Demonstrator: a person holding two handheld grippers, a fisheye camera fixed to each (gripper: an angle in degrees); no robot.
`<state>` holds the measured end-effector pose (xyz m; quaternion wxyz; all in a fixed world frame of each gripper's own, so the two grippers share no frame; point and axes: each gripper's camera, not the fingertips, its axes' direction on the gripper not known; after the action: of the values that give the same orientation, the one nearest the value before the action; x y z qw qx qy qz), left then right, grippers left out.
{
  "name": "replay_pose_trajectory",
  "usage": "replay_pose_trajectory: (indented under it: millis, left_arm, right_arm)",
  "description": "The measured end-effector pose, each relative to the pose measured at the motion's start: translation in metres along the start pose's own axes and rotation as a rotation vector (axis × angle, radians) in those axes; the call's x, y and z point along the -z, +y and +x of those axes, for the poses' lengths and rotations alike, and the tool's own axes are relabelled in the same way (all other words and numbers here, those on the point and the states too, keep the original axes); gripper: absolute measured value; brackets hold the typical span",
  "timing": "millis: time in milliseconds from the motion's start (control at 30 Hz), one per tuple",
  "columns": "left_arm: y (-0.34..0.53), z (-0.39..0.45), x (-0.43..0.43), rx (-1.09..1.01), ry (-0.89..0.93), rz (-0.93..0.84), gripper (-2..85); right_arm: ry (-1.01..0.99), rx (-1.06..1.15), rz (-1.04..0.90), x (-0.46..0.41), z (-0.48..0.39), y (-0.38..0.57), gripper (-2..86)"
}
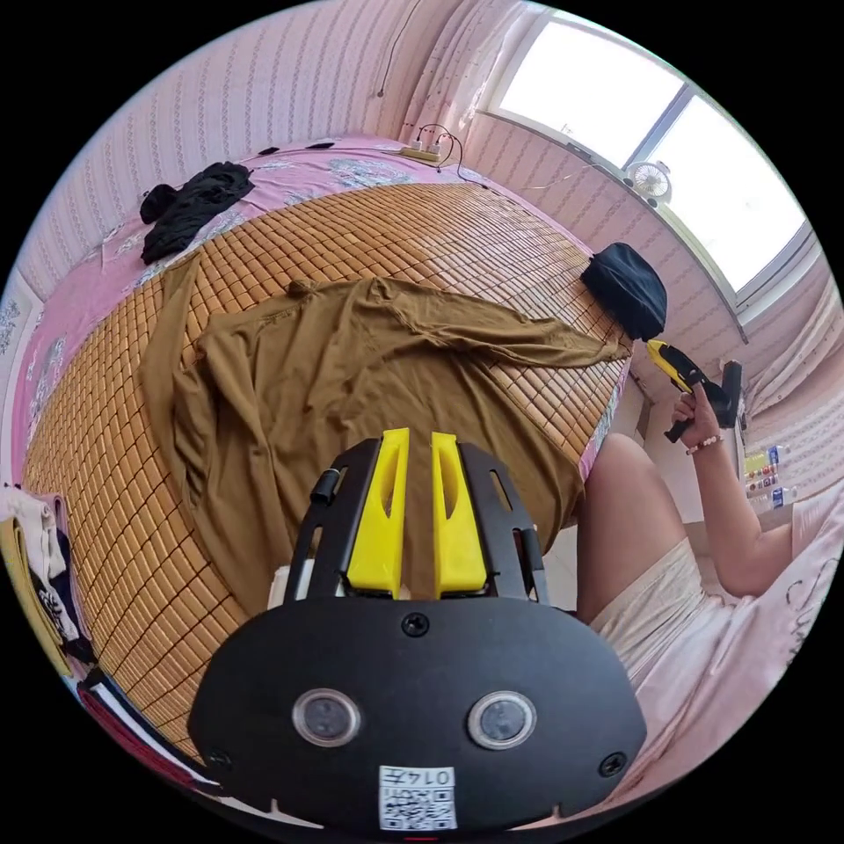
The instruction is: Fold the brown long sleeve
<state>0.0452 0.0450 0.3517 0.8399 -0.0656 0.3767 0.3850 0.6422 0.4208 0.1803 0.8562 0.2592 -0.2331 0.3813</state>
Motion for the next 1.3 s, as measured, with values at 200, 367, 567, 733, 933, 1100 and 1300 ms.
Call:
replay_pose_trajectory:
  millis: [200, 367, 567, 733, 933, 1100, 1300]
  left_arm:
    - [0.091, -0.011, 0.073, 0.124, -0.029, 0.125, 5.0]
    - [0.140, -0.010, 0.108, 0.167, -0.037, 0.212, 5.0]
    - [0.157, 0.014, 0.122, 0.121, -0.042, 0.262, 5.0]
    - [0.160, 0.033, 0.123, 0.071, -0.058, 0.272, 5.0]
    - [0.161, 0.043, 0.115, 0.052, -0.072, 0.257, 5.0]
    - [0.157, 0.043, 0.104, 0.063, -0.076, 0.230, 5.0]
    - [0.133, 0.045, 0.083, 0.045, -0.072, 0.186, 5.0]
  right_arm:
    - [-0.038, 0.095, -0.011, 0.033, -0.049, 0.011, 6.7]
    - [-0.057, 0.154, -0.001, 0.059, -0.078, 0.023, 7.0]
    - [-0.034, 0.185, -0.004, 0.083, -0.094, 0.045, 7.5]
    - [-0.035, 0.163, -0.034, 0.090, -0.090, 0.057, 7.8]
    - [-0.043, 0.148, -0.075, 0.078, -0.090, 0.059, 7.9]
    - [-0.056, 0.147, -0.118, 0.056, -0.092, 0.057, 8.1]
    - [-0.055, 0.146, -0.141, 0.034, -0.091, 0.046, 8.3]
